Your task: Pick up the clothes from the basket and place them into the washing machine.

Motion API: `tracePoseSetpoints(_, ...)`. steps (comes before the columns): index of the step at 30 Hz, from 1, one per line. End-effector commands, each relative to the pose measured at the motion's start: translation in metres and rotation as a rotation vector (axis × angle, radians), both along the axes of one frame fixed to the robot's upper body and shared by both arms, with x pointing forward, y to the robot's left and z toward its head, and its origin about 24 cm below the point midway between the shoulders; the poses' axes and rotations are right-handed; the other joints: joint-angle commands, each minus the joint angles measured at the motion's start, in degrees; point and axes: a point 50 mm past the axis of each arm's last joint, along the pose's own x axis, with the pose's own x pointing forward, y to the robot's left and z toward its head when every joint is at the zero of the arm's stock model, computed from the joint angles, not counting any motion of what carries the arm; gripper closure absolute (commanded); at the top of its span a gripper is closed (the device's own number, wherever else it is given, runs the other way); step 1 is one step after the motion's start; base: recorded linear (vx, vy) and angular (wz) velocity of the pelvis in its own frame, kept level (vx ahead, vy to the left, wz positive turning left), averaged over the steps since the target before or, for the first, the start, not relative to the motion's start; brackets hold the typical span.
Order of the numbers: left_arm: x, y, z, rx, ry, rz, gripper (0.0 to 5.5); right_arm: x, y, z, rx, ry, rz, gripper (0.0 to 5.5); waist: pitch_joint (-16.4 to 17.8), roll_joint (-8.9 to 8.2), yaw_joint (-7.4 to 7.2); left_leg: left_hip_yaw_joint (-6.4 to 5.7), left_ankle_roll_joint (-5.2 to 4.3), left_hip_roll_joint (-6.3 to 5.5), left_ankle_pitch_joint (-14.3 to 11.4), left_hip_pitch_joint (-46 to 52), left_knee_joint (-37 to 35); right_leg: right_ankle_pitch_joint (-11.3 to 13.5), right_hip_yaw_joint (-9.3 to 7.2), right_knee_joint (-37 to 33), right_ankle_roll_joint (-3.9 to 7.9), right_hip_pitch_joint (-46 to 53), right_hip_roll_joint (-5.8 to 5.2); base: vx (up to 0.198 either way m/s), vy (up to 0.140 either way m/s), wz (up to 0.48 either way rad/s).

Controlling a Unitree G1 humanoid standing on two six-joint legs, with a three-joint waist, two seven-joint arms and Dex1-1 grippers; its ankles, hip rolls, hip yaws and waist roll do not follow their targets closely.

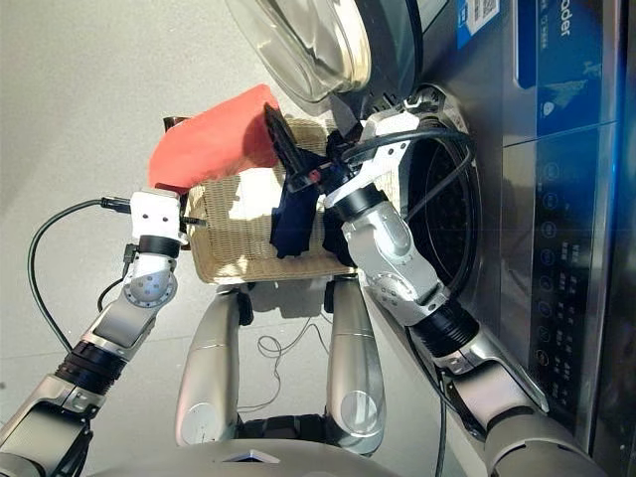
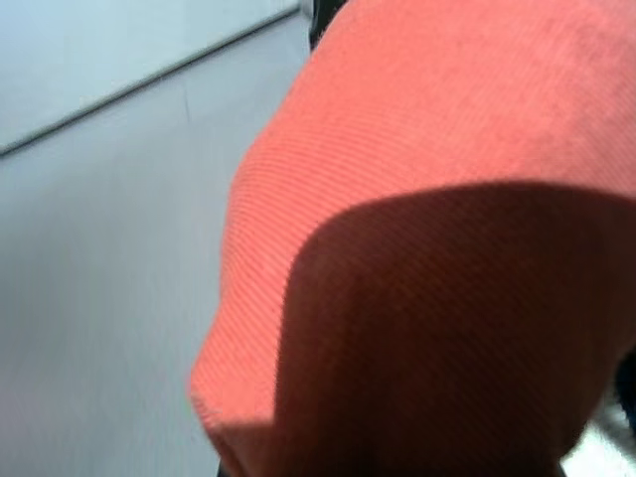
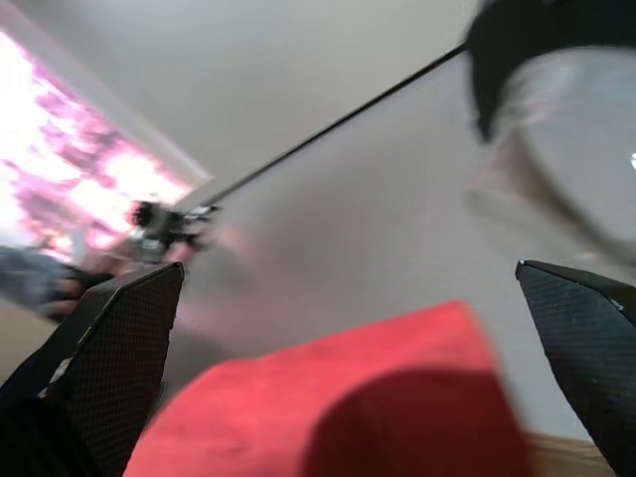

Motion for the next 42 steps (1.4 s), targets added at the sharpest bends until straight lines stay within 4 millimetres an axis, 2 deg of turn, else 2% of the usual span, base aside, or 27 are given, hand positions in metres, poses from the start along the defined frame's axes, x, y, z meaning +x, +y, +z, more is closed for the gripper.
tracePoseSetpoints(1,-0.023,-0.018,0.042,0.027,-0.249,-0.153,5.5,-0.022,0.013,0.035,0.087,-0.109,0.202,0.0,-0.7,-0.07,-0.02,-1.23,1.19,-3.56,-0.4,0.3,-1.0,0.6,0.35,-2.6,1.48,0.1,0.96,0.0,0.0,0.0)
tracePoseSetpoints(7,-0.027,-0.025,0.05,0.057,-0.295,-0.201,5.5,-0.024,0.024,0.034,0.034,-0.081,0.316,0.0,-0.7,-0.07,0.31,-1.3,1.25,-3.57,-0.7,-0.2,-0.5,0.3,0.43,-2.1,1.49,-0.2,0.81,0.0,0.0,0.0)
tracePoseSetpoints(14,-0.028,-0.032,0.054,0.068,-0.318,-0.225,5.5,-0.02,0.031,0.027,0.027,-0.022,0.339,0.0,-0.7,0.01,0.6,-1.55,1.37,-3.72,-0.8,-0.7,-0.3,0.3,0.36,-2.1,1.47,-0.5,0.73,0.0,0.0,0.0)
tracePoseSetpoints(19,-0.029,-0.039,0.062,0.148,-0.389,-0.227,5.5,-0.014,0.031,0.021,0.069,0.053,0.337,0.0,-0.7,-0.06,0.84,-1.85,1.47,-3.86,-0.7,-1.0,-0.1,0.1,0.32,-1.8,1.4,-0.5,0.82,0.0,0.0,0.0)
tracePoseSetpoints(26,-0.038,-0.044,0.074,0.113,-0.456,-0.251,5.5,-0.009,0.03,0.016,0.084,0.094,0.301,0.0,-0.7,0.01,1.1,-1.83,1.53,-3.99,-0.8,-1.2,-0.1,0.1,0.17,-1.8,1.26,-0.8,0.81,0.0,0.0,0.0)
tracePoseSetpoints(32,-0.047,-0.05,0.086,0.024,-0.51,-0.275,5.5,0.004,0.028,-0.001,0.123,0.217,0.213,0.0,-0.7,0.3,1.31,-1.98,1.63,-3.99,-0.8,-1.7,0.0,0.0,0.07,-1.7,1.18,-1.1,0.69,0.0,0.0,0.0)
tracePoseSetpoints(36,-0.051,-0.056,0.092,-0.013,-0.535,-0.3,5.5,0.009,0.033,-0.009,0.134,0.264,0.214,0.0,-0.7,0.43,1.42,-2.01,1.69,-4.08,-0.8,-1.9,0.0,0.1,0.05,-1.7,1.11,-1.3,0.7,0.0,0.0,0.0)
tracePoseSetpoints(42,-0.051,-0.064,0.094,-0.033,-0.536,-0.337,5.5,0.014,0.039,-0.009,0.139,0.275,0.206,0.0,-0.7,0.61,1.52,-2.11,1.75,-4.02,-0.8,-2.0,0.0,0.1,0.12,-1.7,1.06,-1.5,0.69,0.0,0.0,0.0)
